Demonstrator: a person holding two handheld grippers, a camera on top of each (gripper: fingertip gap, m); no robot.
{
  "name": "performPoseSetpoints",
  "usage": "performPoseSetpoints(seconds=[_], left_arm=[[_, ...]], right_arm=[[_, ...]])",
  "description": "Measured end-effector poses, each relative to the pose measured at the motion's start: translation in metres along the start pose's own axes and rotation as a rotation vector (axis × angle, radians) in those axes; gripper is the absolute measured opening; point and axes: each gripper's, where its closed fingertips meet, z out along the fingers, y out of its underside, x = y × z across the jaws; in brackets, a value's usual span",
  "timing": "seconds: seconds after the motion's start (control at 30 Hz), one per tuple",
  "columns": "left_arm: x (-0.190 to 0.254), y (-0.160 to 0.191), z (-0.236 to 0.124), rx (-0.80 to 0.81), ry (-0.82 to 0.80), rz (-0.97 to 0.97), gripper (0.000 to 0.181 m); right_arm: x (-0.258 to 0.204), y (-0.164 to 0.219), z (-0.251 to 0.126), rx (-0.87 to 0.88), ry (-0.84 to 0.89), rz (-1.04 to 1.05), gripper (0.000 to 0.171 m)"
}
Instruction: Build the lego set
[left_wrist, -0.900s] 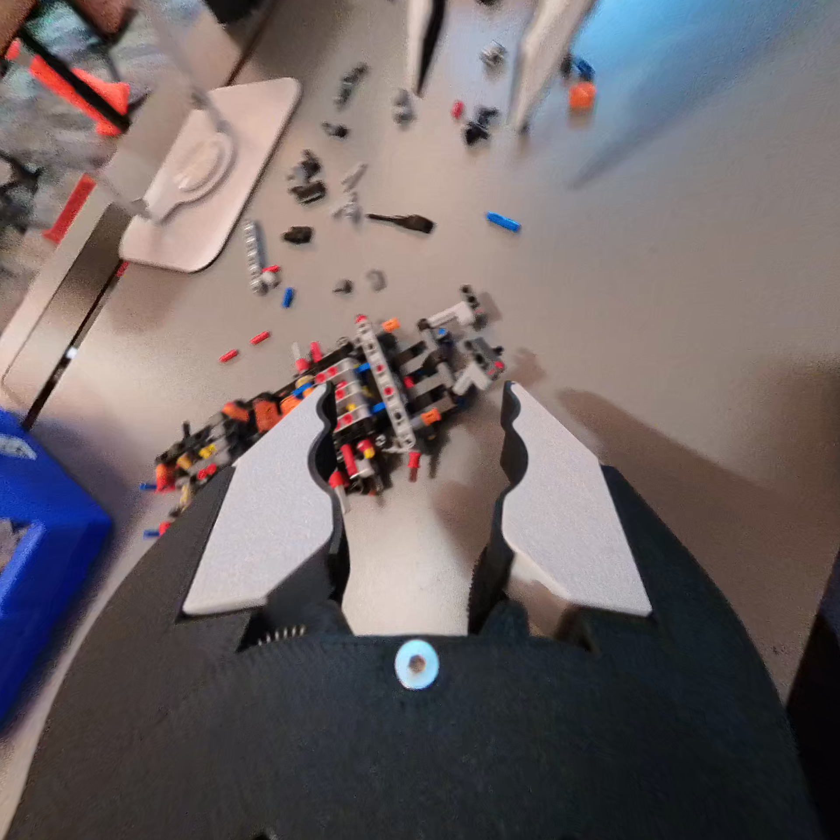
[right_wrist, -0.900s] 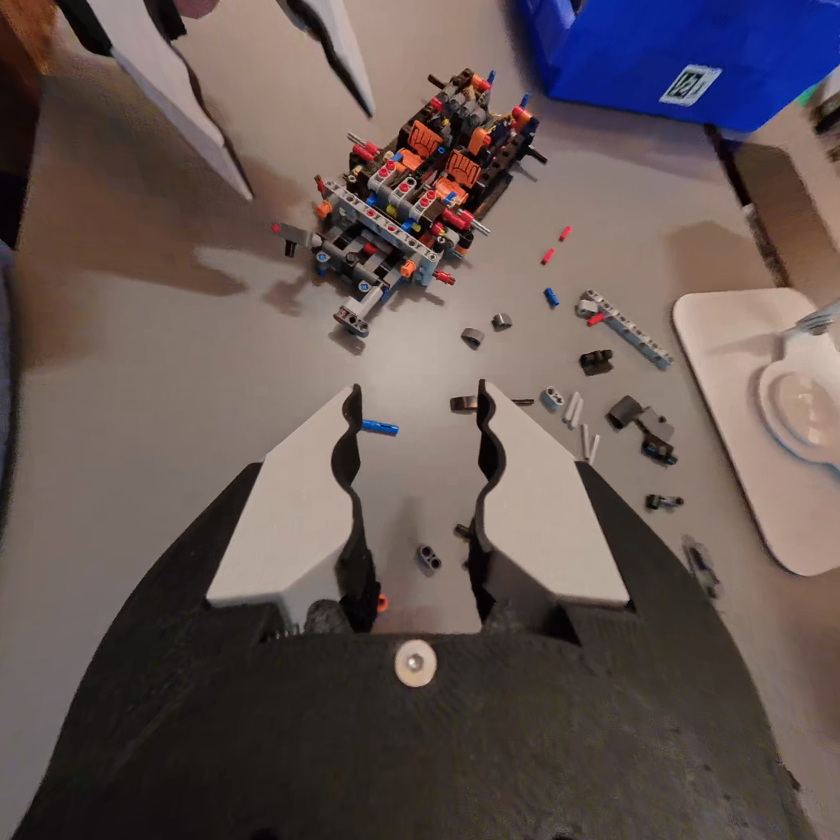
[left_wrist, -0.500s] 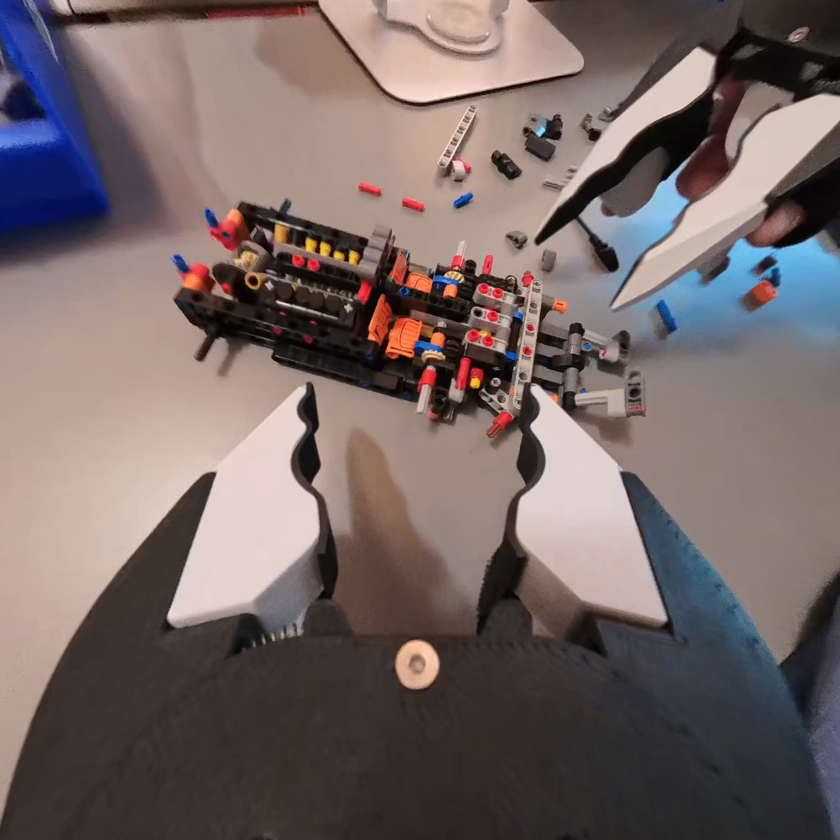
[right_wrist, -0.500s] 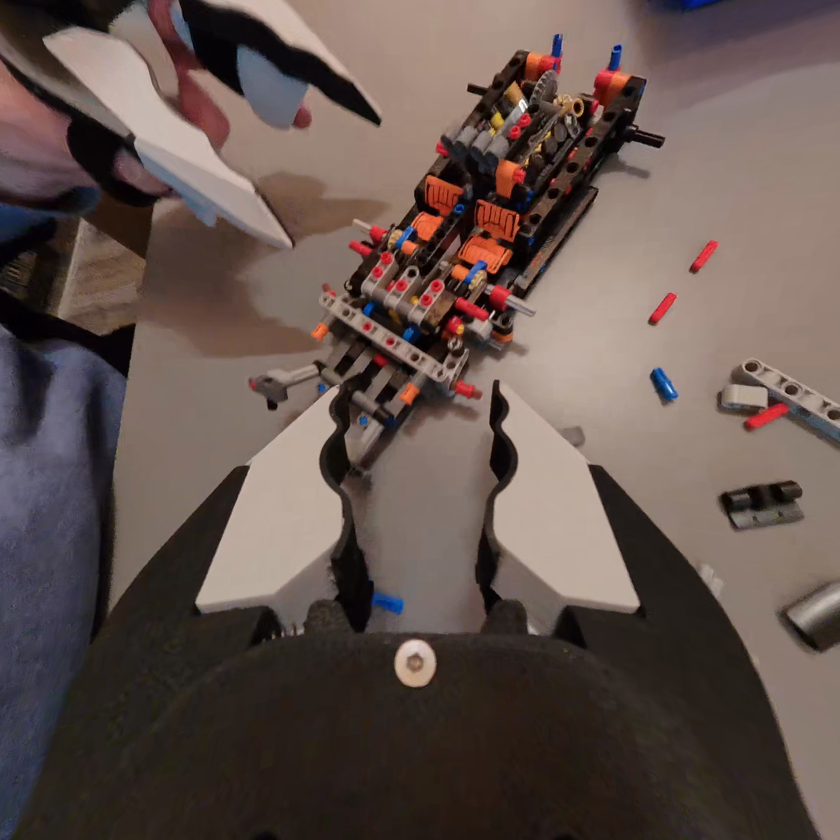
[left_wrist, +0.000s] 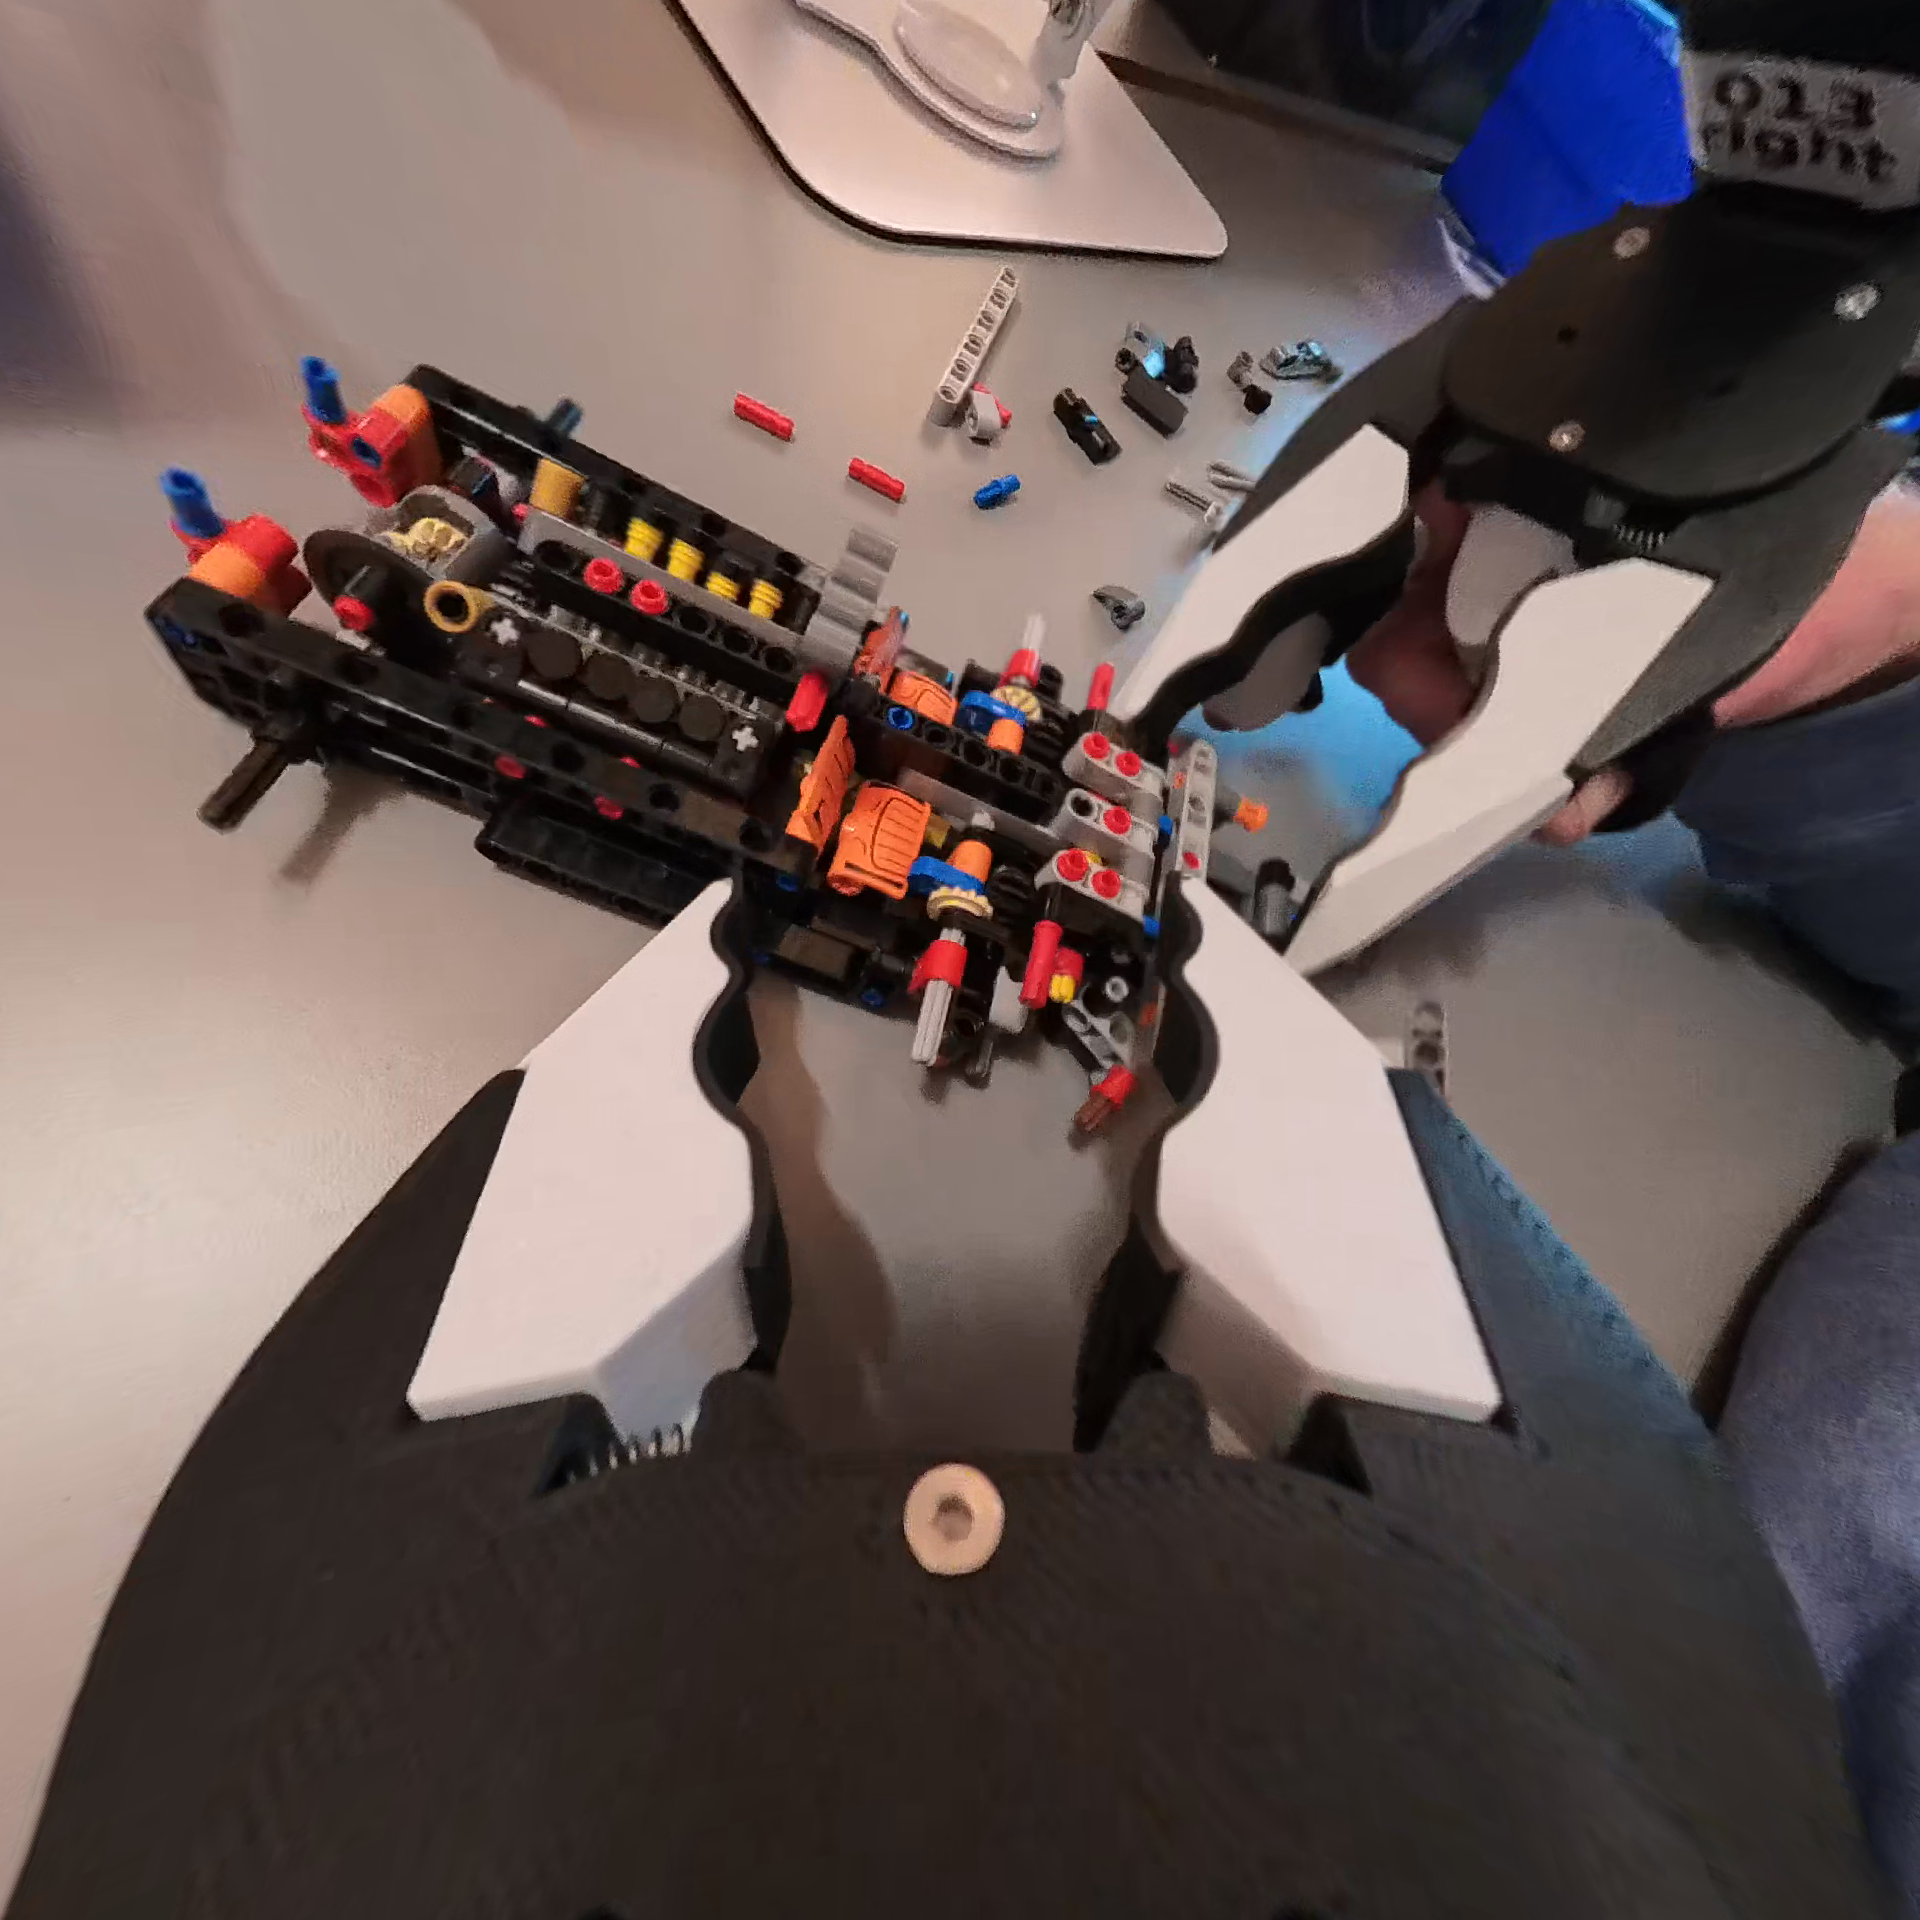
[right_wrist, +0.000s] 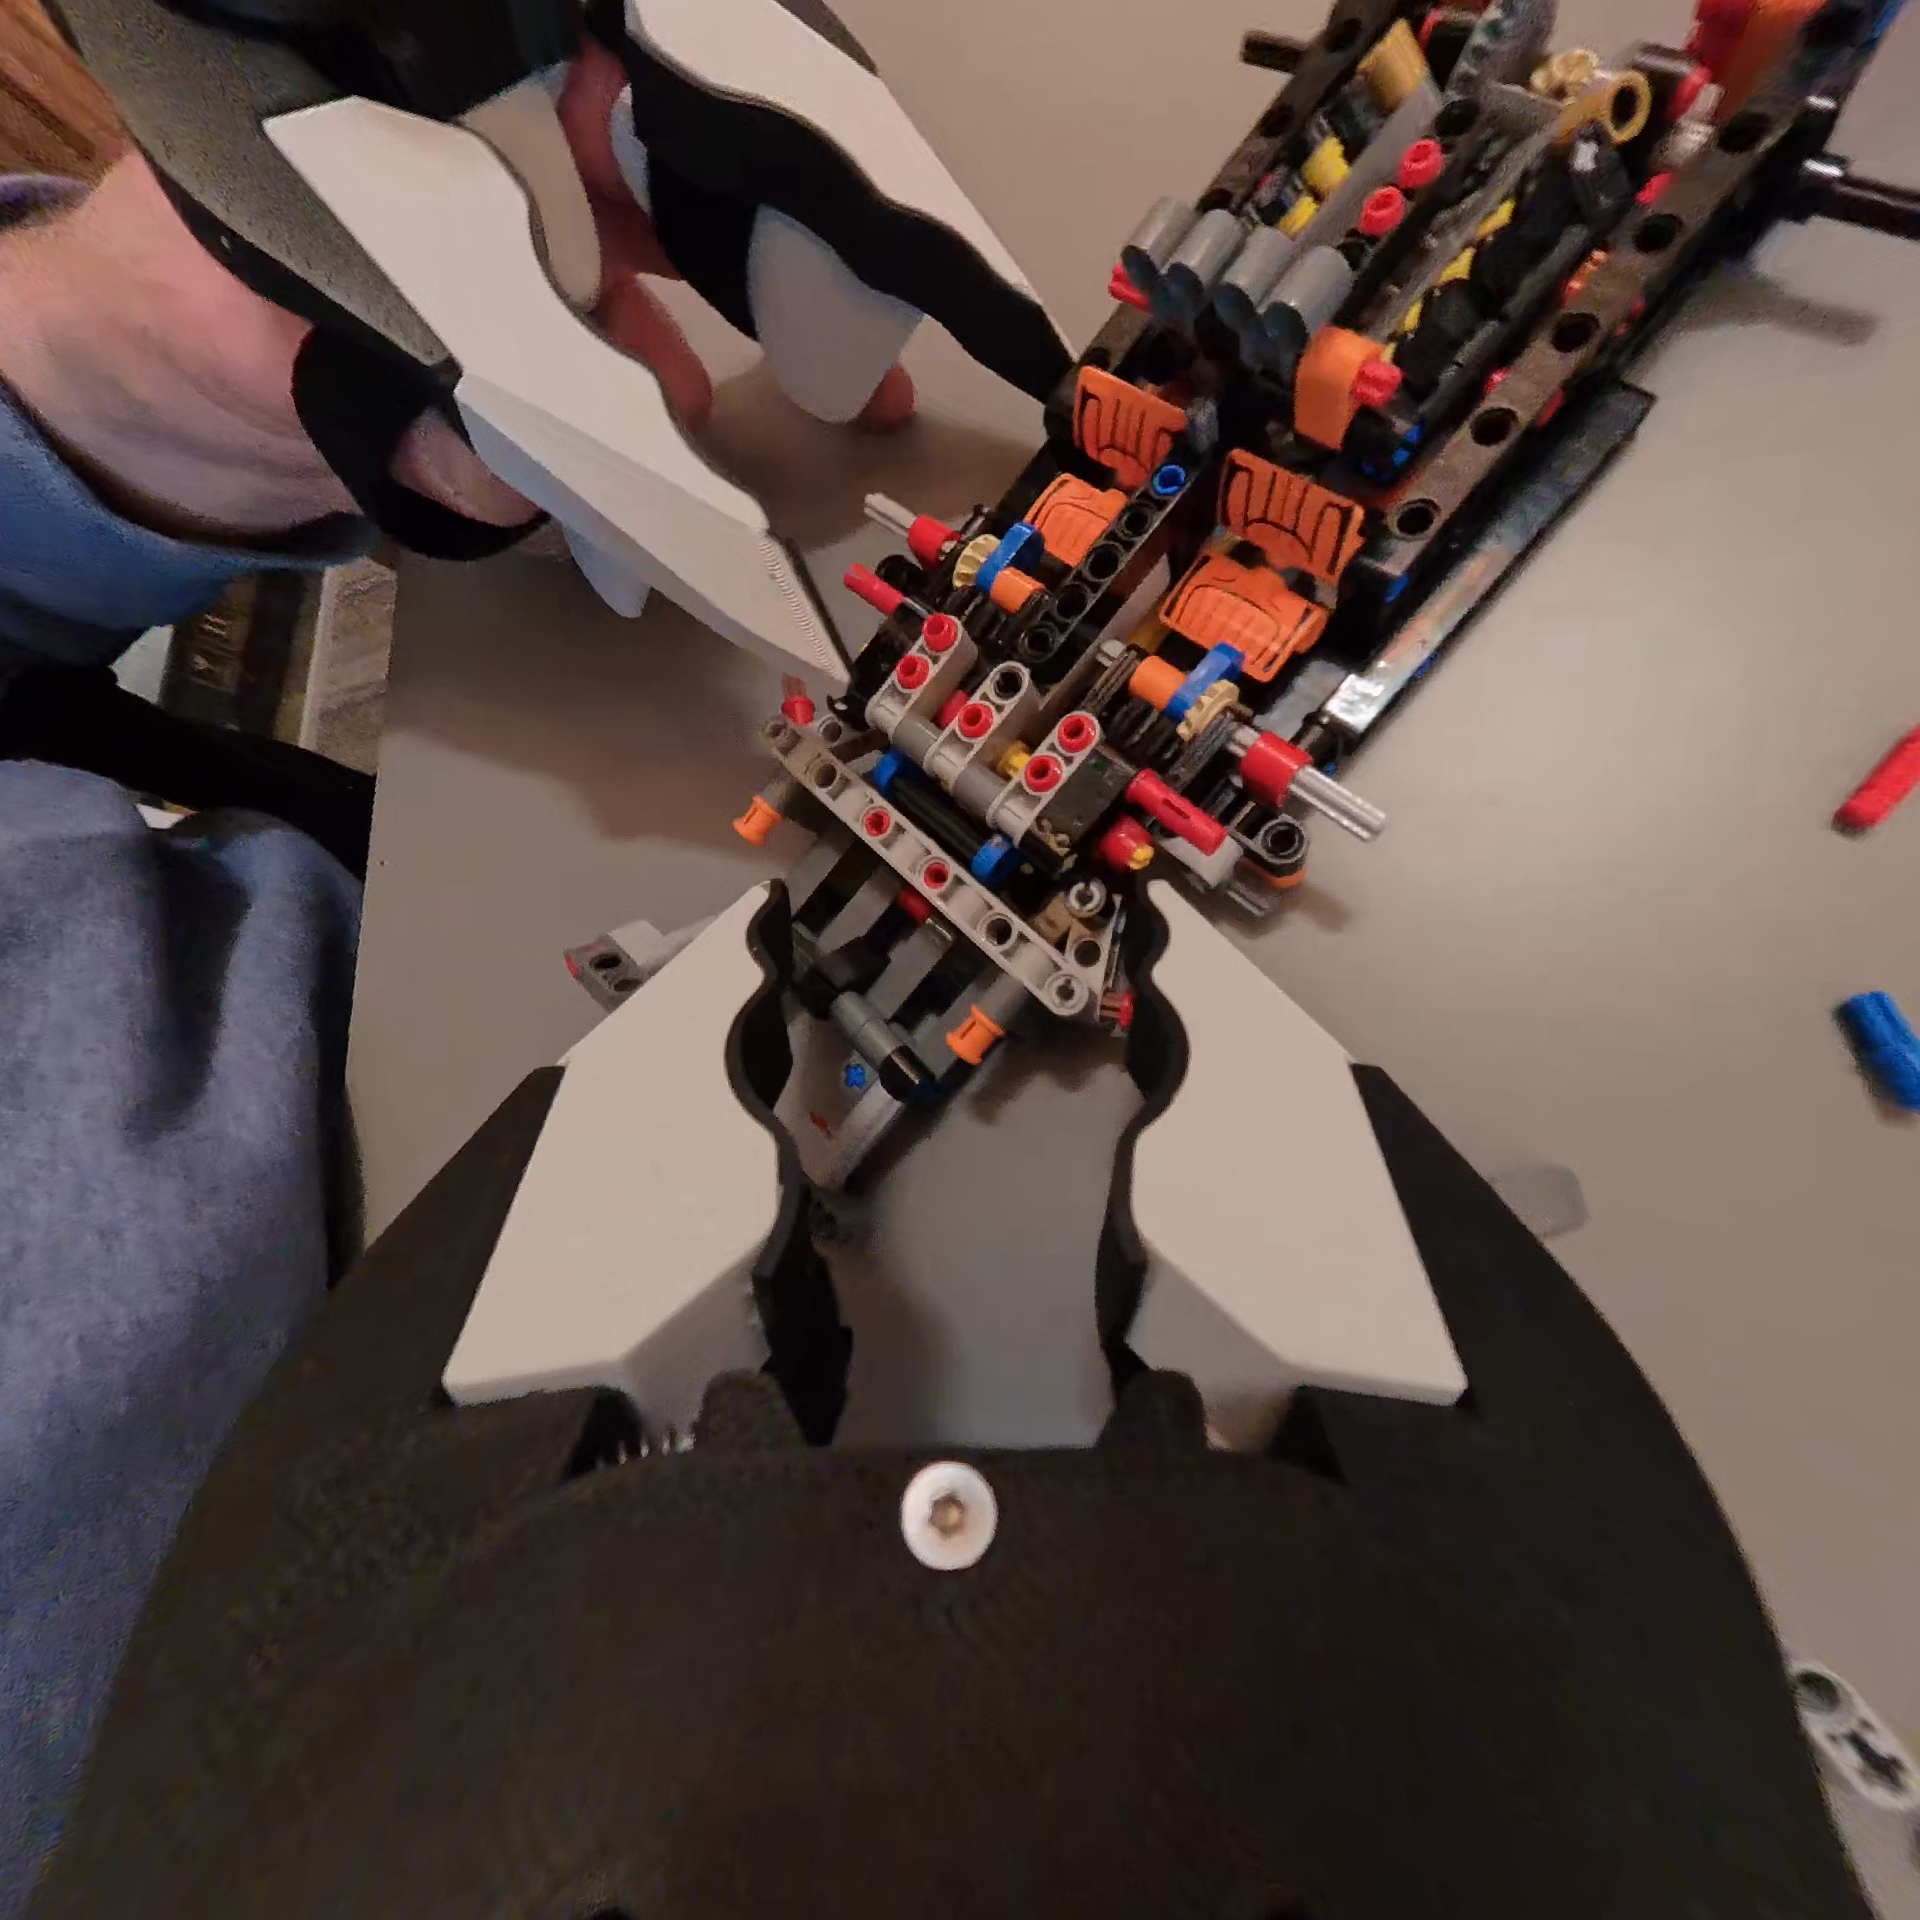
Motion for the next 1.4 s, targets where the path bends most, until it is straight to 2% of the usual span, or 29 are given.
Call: performPoseSetpoints(seconds=[0.5,0.67,0.77,0.9,1.03,1.13,1.27,1.4], left_arm=[[-0.063,-0.017,-0.016,-0.117,-0.009,0.055,0.069],[-0.083,-0.028,-0.028,-0.091,-0.034,0.068,0.07],[-0.092,-0.042,-0.047,-0.022,-0.097,0.093,0.072],[-0.076,-0.063,-0.072,0.049,-0.182,0.204,0.073],[-0.02,-0.072,-0.071,0.077,-0.158,0.342,0.068],[0.03,-0.067,-0.051,0.059,-0.105,0.46,0.064],[0.09,-0.048,-0.012,0.018,0.007,0.511,0.06],[0.119,-0.021,0.026,-0.057,0.052,0.549,0.061]], right_arm=[[-0.029,-0.047,0.061,0.073,0.028,0.021,0.06],[-0.035,-0.053,0.07,0.068,0.082,-0.008,0.074],[-0.037,-0.042,0.048,0.079,0.115,-0.045,0.074],[-0.033,-0.024,-0.021,0.149,0.178,-0.123,0.057],[0.008,0.008,-0.113,0.2,0.327,-0.117,0.036],[0.063,0.044,-0.173,0.18,0.508,-0.064,0.041],[0.108,0.07,-0.196,0.133,0.574,-0.024,0.046],[0.143,0.073,-0.183,0.072,0.6,-0.032,0.045]])
